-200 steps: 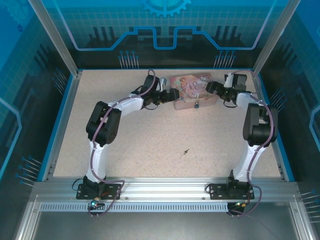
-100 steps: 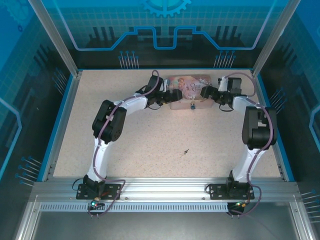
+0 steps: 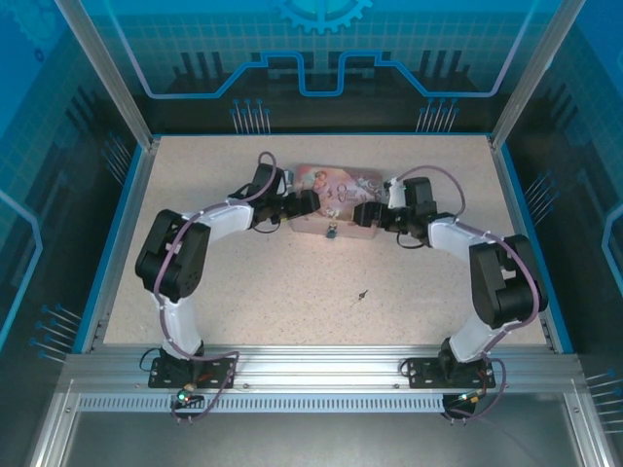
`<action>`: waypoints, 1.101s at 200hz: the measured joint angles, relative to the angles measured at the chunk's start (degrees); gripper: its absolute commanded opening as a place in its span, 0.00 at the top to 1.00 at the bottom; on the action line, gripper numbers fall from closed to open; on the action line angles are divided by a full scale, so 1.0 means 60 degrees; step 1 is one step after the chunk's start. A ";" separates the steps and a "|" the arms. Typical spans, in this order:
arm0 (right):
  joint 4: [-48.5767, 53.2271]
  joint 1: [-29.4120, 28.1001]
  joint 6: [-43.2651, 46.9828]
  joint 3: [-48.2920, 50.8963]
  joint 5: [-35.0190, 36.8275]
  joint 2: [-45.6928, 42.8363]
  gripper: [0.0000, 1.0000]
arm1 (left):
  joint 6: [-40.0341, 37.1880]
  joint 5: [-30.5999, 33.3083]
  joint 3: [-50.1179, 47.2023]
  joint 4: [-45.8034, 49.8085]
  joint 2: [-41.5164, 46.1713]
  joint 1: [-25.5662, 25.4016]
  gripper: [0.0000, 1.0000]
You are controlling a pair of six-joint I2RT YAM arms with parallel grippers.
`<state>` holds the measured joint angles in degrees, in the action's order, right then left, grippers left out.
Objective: Unlock the padlock with the key
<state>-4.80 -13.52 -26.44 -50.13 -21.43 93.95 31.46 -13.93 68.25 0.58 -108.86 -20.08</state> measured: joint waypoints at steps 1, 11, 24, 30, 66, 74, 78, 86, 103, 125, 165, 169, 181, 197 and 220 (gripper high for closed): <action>-0.0007 -0.0025 -0.0011 0.0022 0.0004 -0.0015 0.02 | -0.0004 0.0011 -0.0036 0.0000 0.0029 0.0018 0.04; -0.0240 -0.0386 -0.0197 0.0364 0.0109 -0.0204 0.02 | -0.0018 0.0055 -0.0277 -0.0007 0.0219 0.0149 0.03; -0.0521 -0.0816 -0.0412 0.0754 0.0262 -0.0372 0.02 | -0.0055 0.0120 -0.0463 0.0000 0.0393 0.0295 0.03; -0.0601 -0.1013 -0.0488 0.0896 0.0321 -0.0430 0.01 | -0.0069 0.0146 -0.0510 0.0007 0.0444 0.0364 0.03; -0.0630 -0.1865 -0.0790 0.1304 0.0576 -0.0736 0.00 | -0.0273 0.0171 -0.0568 0.0004 0.0488 0.0648 0.01; -0.0597 -0.1942 -0.0841 0.1330 0.0576 -0.0801 0.00 | -0.0317 0.0186 -0.0568 0.0022 0.0492 0.0678 0.01; -0.0561 -0.1967 -0.0852 0.1337 0.0597 -0.0841 0.00 | -0.0342 0.0189 -0.0568 0.0033 0.0506 0.0696 0.01; -0.0477 -0.2000 -0.0874 0.1341 0.0674 -0.0911 0.00 | -0.0393 0.0193 -0.0568 0.0062 0.0543 0.0707 0.01; -0.0058 -0.2011 -0.0911 0.1341 0.1020 -0.1224 0.00 | -0.0576 0.0262 -0.0568 0.0146 0.0805 0.0725 0.01; 0.0878 -0.2011 -0.0980 0.1337 0.1741 -0.1902 0.00 | -0.0823 0.0579 -0.0576 0.0324 0.1566 0.0761 0.01; 0.3049 -0.2186 -0.1490 0.1337 0.3042 -0.3555 0.04 | -0.1122 0.1297 -0.1195 0.0364 0.3858 0.0980 0.01; 0.3264 -0.2248 -0.1585 0.1337 0.3118 -0.3687 0.05 | -0.1155 0.1344 -0.1279 0.0368 0.4054 0.0994 0.01; 0.3942 -0.2528 -0.1876 0.1337 0.3439 -0.4003 0.09 | -0.1228 0.1399 -0.1628 0.0364 0.4696 0.1009 0.01; 0.4725 -0.3078 -0.2277 0.1337 0.3785 -0.4124 0.14 | -0.1246 0.1432 -0.2175 0.0492 0.5435 0.1005 0.01; 0.5537 -0.4058 -0.3045 0.1341 0.4386 -0.3923 0.23 | -0.1249 0.1475 -0.2940 0.0831 0.6291 0.1005 0.01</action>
<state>28.42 -37.87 -44.71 -42.09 4.89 70.41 23.97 -5.08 50.61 5.56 -71.11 -14.04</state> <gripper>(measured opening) 0.808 0.990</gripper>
